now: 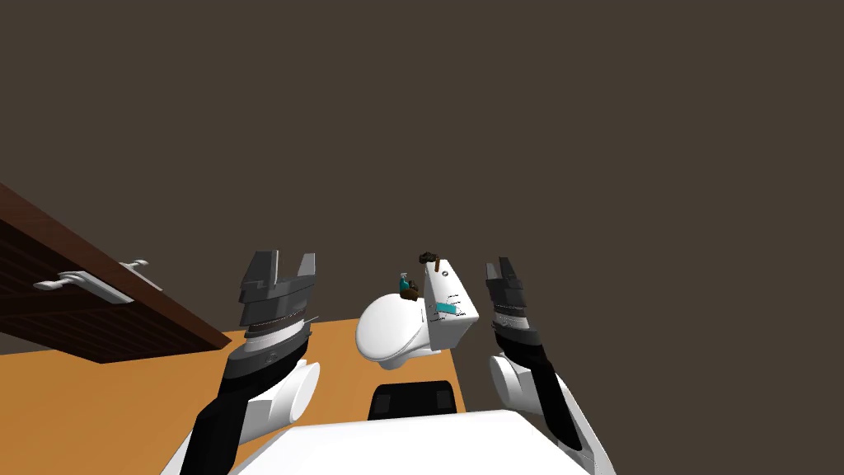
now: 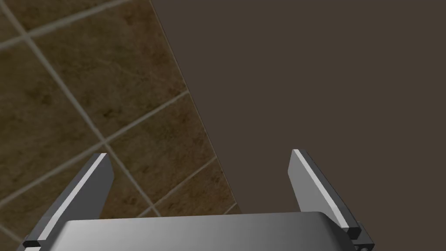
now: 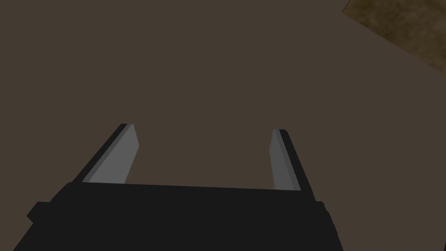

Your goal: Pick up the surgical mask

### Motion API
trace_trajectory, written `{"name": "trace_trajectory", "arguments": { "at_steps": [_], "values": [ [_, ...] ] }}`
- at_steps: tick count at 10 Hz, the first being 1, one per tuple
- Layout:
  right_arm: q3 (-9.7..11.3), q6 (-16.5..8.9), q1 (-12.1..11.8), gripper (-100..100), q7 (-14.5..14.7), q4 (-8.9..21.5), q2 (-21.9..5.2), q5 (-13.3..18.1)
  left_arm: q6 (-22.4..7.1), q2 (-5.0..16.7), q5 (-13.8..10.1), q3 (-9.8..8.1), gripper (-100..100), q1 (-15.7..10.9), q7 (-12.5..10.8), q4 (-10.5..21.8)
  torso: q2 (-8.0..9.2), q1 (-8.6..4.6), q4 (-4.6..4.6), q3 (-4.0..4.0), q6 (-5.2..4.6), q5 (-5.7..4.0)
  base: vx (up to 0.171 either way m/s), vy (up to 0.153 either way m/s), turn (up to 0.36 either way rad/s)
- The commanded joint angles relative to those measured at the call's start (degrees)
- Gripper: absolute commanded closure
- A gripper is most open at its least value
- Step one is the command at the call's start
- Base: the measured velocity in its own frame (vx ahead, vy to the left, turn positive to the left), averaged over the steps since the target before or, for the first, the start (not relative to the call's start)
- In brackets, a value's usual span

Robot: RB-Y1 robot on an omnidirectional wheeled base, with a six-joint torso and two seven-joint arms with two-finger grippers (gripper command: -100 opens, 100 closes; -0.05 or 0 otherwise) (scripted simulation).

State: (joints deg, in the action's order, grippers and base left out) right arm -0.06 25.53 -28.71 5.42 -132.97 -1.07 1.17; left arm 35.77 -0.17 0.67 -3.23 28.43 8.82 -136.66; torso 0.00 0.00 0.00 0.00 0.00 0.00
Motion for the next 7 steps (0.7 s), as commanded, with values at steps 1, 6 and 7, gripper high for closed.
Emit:
{"name": "trace_trajectory", "arguments": {
  "at_steps": [1,6,7],
  "values": [
    [-0.2,-2.0,-2.2,-100,0.0,1.0,-2.9,1.2,0.0,0.0,0.0,0.0,0,0.0,0.0,0.0,0.0,0.0,0.0,0.0,0.0,0.0,0.013,0.087,0.013],
    [-0.9,-6.9,-7.6,-100,0.0,3.6,-9.8,3.9,0.0,0.0,0.0,0.01,0,0.0,0.0,0.0,-0.03,0.56,0.01,0.02,0.0,0.12,0.015,0.141,0.003],
    [-1.2,-9.1,-9.3,-100,0.0,4.8,-11.7,5.0,0.0,0.0,0.0,0.01,0,0.0,0.0,0.0,0.02,0.45,0.0,-0.01,0.0,0.11,-0.007,0.123,0.013]
  ]
}}
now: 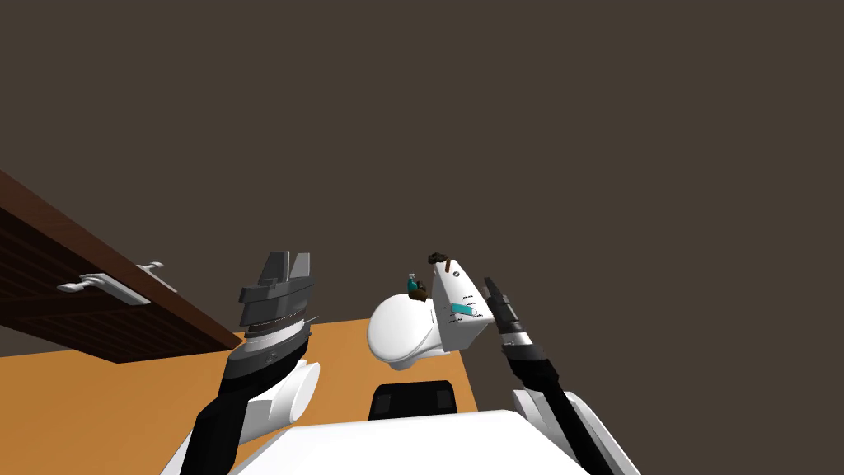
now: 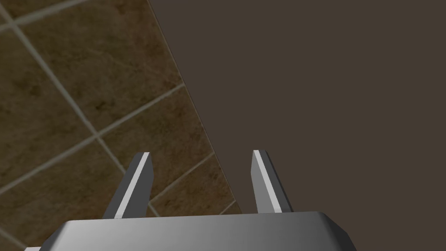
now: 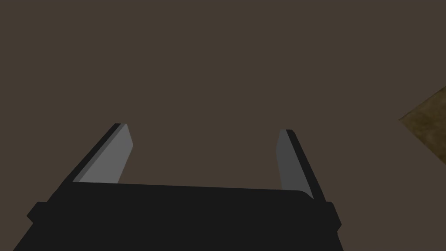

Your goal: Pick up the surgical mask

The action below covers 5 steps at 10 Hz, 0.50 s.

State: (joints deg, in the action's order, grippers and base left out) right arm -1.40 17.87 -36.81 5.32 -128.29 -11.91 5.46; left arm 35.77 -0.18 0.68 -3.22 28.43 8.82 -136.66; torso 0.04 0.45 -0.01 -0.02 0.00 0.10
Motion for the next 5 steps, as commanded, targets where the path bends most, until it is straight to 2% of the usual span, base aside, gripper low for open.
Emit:
{"name": "trace_trajectory", "arguments": {
  "at_steps": [1,2,3,4,5],
  "values": [
    [0.2,-1.4,-1.9,-100,0.1,0.2,-1.9,0.7,0.0,0.0,0.0,0.0,0,0.0,0.0,0.0,0.0,0.0,0.0,0.0,0.0,0.0,-0.001,0.09,-0.004],
    [-0.2,-3.7,-4.1,-100,0.1,1.5,-3.9,2.0,0.0,0.0,0.0,0.0,0,0.0,0.0,0.0,-0.01,-0.1,0.0,0.0,0.0,-0.01,0.006,0.109,0.015],
    [-0.2,-3.9,-4.5,-100,0.1,1.5,-5.1,2.0,0.0,0.0,0.0,0.0,0,0.0,0.0,0.0,-0.04,-0.07,0.01,0.02,0.01,-0.02,0.011,0.093,0.001],
    [-0.6,-6.0,-6.6,-100,0.1,3.1,-7.2,3.2,0.0,0.0,0.0,0.0,0,0.0,0.0,0.0,-0.05,-0.11,0.01,0.03,0.0,-0.01,-0.002,0.114,0.015],
    [-0.6,-6.5,-7.4,-100,0.1,3.1,-8.5,3.2,0.0,0.0,0.0,0.0,0,0.0,0.0,0.0,0.0,-0.04,0.0,0.0,-0.01,-0.01,-0.006,0.108,-0.006]
  ]
}}
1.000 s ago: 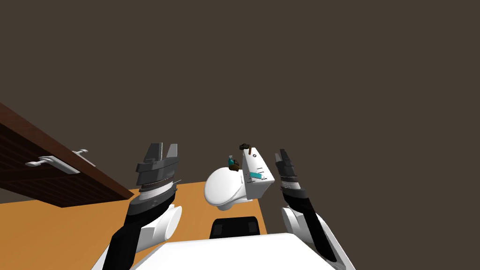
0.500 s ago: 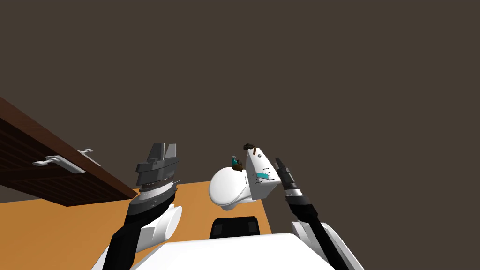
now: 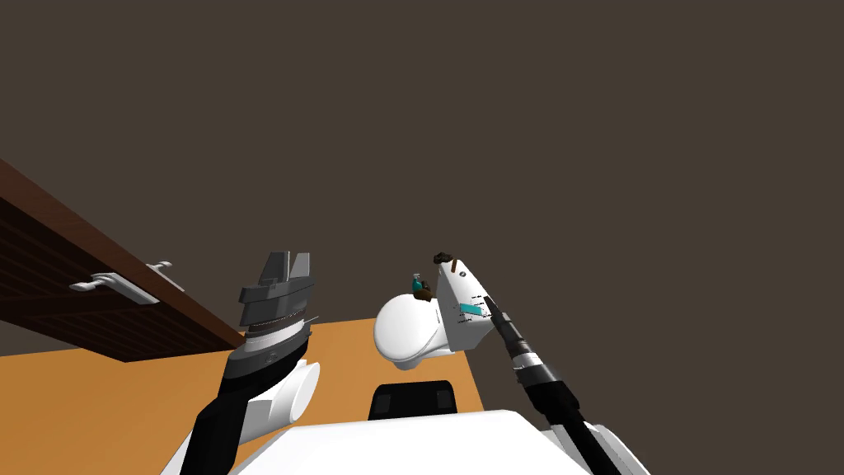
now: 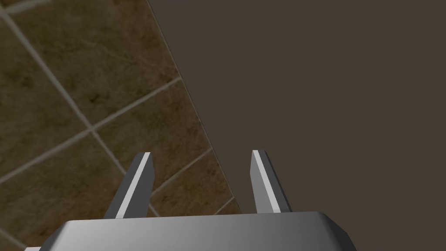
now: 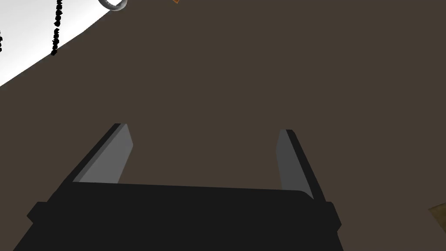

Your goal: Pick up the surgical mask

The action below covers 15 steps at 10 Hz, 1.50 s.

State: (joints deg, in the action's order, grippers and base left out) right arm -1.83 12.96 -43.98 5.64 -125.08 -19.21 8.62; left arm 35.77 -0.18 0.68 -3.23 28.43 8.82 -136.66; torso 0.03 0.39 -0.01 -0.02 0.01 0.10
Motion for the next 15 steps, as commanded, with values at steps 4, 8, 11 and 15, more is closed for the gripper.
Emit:
{"name": "trace_trajectory", "arguments": {
  "at_steps": [4,8,11,15],
  "values": [
    [-1.3,-6.5,-5.6,-100,-0.2,3.3,-6.9,2.8,0.0,0.0,0.0,0.0,0,0.0,0.0,0.0,-0.02,-0.06,0.0,0.01,0.0,-0.01,-0.002,0.085,0.009],
    [-1.9,-11.2,-9.4,-100,-0.2,5.1,-13.7,4.3,0.0,0.0,0.0,0.0,0,0.0,0.0,0.0,0.08,0.04,-0.02,-0.05,0.0,0.01,-0.017,0.1,0.004],
    [-2.6,-14.7,-12.6,-100,-0.2,7.1,-18.4,5.7,0.0,0.0,0.0,0.0,0,0.0,0.0,0.0,0.01,-0.1,-0.01,-0.01,0.0,-0.02,-0.006,0.071,0.01],
    [-4.1,-20.8,-18.3,-100,-0.2,11.2,-25.3,8.7,0.0,0.0,0.0,-0.01,0,0.0,0.0,0.0,0.02,-0.2,-0.01,-0.01,0.01,-0.03,-0.017,0.082,0.018]
  ]
}}
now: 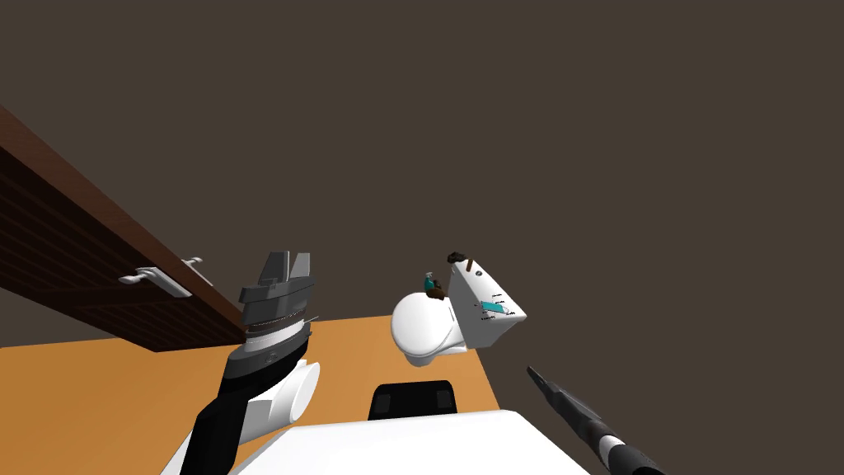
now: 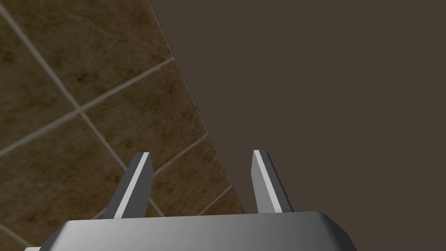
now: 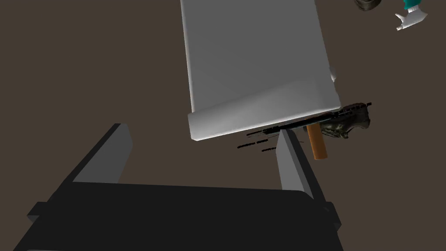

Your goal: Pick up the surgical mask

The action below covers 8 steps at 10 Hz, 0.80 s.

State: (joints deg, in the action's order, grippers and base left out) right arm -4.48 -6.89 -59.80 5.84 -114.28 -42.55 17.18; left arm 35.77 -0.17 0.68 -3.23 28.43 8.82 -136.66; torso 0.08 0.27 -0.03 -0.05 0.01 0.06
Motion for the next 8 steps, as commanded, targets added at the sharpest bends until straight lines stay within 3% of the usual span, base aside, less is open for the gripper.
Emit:
{"name": "trace_trajectory", "arguments": {
  "at_steps": [1,3,4,6,7,8],
  "values": [
    [-1.4,-2.4,-2.9,-100,-0.5,0.4,-2.9,0.1,0.0,0.0,0.0,0.0,0,0.0,0.0,0.0,0.0,0.0,0.0,0.0,0.0,0.0,-0.016,0.093,0.014],
    [-1.4,-2.4,-3.1,-100,-0.5,0.4,-5.3,0.1,0.0,0.0,0.0,0.0,0,0.0,0.0,0.0,-0.05,-0.09,0.01,0.02,0.01,0.01,0.0,0.03,-0.006],
    [-2.3,-5.3,-5.7,-100,-0.5,2.5,-7.3,1.6,0.0,0.0,0.0,-0.01,0,0.0,0.0,0.0,-0.09,-0.23,0.01,0.05,0.02,-0.03,-0.017,0.064,0.059],
    [-2.3,-6.3,-6.3,-100,-0.5,2.5,-10.7,1.6,0.0,0.0,0.0,0.0,0,0.0,0.0,0.0,-0.02,-0.01,0.0,0.01,-0.01,0.02,-0.013,0.072,-0.003],
    [-3.2,-9.5,-9.1,-100,-0.5,4.7,-13.1,3.0,0.0,0.0,0.0,0.0,0,0.0,0.0,0.0,-0.05,-0.07,0.0,0.02,0.0,0.01,-0.022,0.1,0.042],
    [-3.2,-10.4,-9.5,-100,-0.5,4.7,-14.3,3.0,0.0,0.0,0.0,0.0,0,0.0,0.0,0.0,0.0,0.04,0.0,0.0,0.0,0.01,-0.022,0.093,0.017]
  ]
}}
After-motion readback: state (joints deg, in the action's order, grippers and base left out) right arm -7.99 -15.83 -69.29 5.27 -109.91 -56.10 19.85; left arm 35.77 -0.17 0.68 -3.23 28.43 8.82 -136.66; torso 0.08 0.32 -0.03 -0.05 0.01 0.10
